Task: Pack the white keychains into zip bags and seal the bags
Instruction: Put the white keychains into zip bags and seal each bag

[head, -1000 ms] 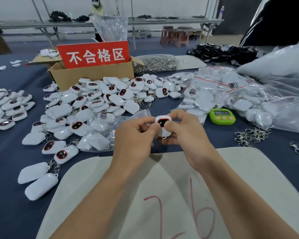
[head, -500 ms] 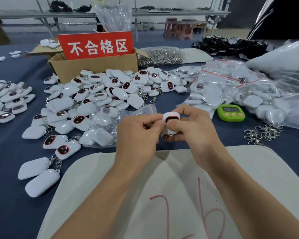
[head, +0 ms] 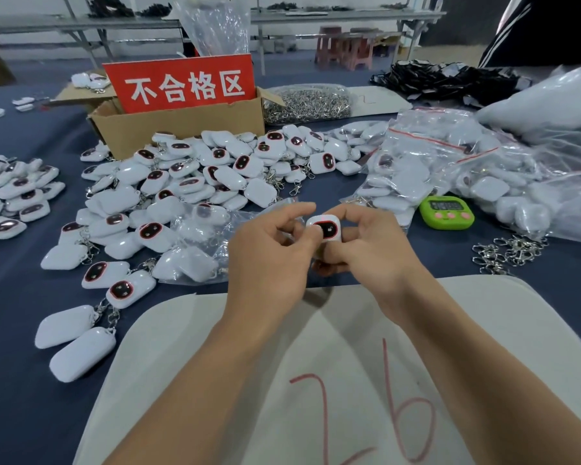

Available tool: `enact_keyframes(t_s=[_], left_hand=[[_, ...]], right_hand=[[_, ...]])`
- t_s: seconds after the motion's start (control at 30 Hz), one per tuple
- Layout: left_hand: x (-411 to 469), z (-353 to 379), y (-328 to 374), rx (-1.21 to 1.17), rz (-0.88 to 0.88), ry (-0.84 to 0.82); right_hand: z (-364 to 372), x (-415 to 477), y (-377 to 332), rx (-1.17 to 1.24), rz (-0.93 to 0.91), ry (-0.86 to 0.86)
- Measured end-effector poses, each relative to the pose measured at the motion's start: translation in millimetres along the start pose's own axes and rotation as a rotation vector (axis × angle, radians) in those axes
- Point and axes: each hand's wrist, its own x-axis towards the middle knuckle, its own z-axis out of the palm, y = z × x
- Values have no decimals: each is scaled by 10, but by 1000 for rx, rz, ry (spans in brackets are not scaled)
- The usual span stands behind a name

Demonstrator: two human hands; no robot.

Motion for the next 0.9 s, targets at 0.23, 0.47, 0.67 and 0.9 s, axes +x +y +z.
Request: enact_keyframes(t_s=[0.23,0.47,0.67,0.9], left_hand=[[9,-25,9,55,55,-54],[-29,-60,-14,216,80,50],[-64,-69,-21,123,118,88],[-50,-62,-46,148,156,77]], right_hand=[[54,-30,26,-241,-112,132],[24,-30,14,-216,-229,342],[10,-55,-27,-262,-302,403],[-28,-27,-14,-256,-359,408]])
